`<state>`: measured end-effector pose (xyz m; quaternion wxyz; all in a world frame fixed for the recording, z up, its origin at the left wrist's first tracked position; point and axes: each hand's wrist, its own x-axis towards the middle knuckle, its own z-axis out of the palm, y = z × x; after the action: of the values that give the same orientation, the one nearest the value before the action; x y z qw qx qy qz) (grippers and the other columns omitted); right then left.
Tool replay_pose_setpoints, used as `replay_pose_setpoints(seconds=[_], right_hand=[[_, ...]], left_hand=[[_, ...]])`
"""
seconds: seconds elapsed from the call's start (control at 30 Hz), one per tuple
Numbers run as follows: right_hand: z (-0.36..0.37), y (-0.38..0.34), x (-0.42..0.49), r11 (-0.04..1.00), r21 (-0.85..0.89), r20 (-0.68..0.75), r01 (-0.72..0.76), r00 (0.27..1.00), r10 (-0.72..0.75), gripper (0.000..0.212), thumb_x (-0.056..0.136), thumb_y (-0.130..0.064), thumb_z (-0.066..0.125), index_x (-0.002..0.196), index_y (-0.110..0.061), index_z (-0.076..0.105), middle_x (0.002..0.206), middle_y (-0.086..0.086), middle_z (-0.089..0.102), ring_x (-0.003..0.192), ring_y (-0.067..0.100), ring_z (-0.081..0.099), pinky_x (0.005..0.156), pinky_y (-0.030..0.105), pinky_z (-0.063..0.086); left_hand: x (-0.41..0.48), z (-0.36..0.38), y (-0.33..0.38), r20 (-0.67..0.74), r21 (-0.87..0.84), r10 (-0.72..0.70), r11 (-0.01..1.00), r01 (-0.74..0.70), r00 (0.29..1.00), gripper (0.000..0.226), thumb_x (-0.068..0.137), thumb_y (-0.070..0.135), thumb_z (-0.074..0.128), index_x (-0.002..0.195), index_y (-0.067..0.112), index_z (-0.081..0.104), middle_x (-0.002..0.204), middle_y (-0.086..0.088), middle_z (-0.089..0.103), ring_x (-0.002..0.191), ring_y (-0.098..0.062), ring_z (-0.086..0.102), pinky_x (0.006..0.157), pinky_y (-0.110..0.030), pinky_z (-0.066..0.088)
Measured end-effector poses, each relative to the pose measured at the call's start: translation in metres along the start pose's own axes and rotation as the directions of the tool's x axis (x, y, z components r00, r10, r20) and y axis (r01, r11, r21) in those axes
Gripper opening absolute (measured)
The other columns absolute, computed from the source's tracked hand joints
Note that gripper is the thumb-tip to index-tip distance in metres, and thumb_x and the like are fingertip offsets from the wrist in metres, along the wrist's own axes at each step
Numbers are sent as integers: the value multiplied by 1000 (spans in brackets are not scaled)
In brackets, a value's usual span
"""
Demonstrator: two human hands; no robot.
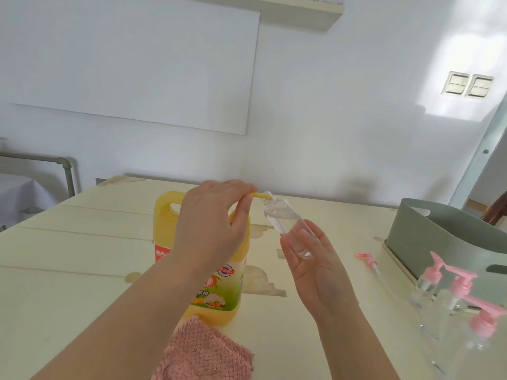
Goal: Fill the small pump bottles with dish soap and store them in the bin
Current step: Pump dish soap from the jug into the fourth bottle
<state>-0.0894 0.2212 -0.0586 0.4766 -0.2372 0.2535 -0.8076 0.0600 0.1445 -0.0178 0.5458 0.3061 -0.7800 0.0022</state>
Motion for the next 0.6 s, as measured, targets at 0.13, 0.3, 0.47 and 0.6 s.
replay_pose_setpoints(seconds=[0.13,0.3,0.47,0.6], right_hand=[[2,-2,0,1000,-2,9,7,1000,-7,35,72,-5,64,106,-6,58,107,9,64,77,18,71,77,29,59],[-2,4,1,1000,7,7,1,1000,-2,33,74,-5,63,107,-6,58,110,9,64,81,19,71,74,28,59],[-8,9,5,1000,-8,-21,-12,1000,12,34,73,-6,64,106,-7,58,107,8,64,81,18,71,75,28,59],[-11,13,7,1000,3,-33,-16,999,16,47,61,-11,78,104,-7,60,101,6,67,79,19,70,72,29,59]], left_hand=[[-5,3,-3,-45,-12,11,1000,-11,999,33,92,34,41,107,25,69,107,12,68,98,-10,59,88,-29,41],[-14,20,-6,-120,-24,-37,999,34,992,30,94,32,41,106,25,67,109,12,67,98,-9,56,94,-28,33],[-20,29,-11,-116,29,-35,999,38,993,30,95,30,40,107,25,67,108,12,67,101,-7,59,106,-34,29],[-22,28,-12,-108,59,-7,998,13,994,28,95,28,41,107,24,67,108,11,67,98,-8,60,105,-38,31]])
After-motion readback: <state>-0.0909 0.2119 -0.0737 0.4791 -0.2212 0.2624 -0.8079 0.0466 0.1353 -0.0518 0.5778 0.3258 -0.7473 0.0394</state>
